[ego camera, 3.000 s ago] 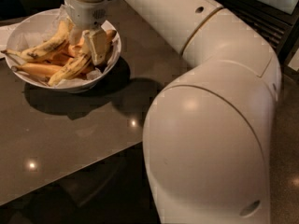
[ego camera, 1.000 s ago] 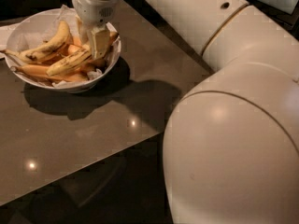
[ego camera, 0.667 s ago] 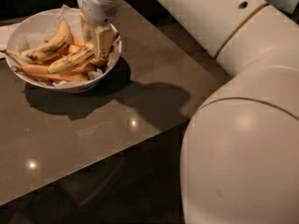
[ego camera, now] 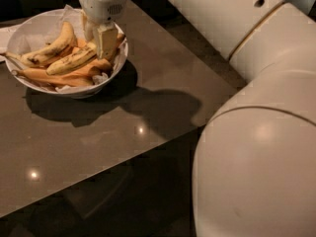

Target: Pick banana from white bowl

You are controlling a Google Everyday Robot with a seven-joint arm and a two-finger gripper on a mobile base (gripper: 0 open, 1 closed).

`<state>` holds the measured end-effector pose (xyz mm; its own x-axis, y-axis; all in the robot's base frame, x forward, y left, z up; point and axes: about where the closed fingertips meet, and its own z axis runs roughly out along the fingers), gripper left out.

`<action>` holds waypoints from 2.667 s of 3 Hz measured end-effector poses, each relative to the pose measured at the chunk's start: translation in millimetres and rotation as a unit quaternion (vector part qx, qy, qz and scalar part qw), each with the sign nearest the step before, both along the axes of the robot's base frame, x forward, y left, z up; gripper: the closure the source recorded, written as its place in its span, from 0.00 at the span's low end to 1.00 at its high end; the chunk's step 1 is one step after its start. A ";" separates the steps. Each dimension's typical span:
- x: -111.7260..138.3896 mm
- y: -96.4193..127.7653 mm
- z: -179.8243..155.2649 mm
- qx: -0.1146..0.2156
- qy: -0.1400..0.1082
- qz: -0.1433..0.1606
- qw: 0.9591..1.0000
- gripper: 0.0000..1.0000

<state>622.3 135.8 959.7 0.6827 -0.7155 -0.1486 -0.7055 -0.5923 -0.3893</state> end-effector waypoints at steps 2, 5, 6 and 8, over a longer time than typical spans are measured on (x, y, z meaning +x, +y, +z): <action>-18.9 -12.7 30.2 0.024 0.010 -0.034 0.999 1.00; -58.5 -46.9 53.2 0.014 0.011 -0.118 0.993 1.00; -85.2 -76.7 60.2 0.007 0.012 -0.185 0.983 1.00; -86.7 -75.8 62.8 0.013 0.011 -0.192 0.981 1.00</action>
Offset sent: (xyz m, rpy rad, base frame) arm -0.0373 -0.0294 0.0438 0.0682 0.0463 -0.1198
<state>535.7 60.0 1022.5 0.3593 -0.9152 -0.1823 -0.8831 -0.2703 -0.3834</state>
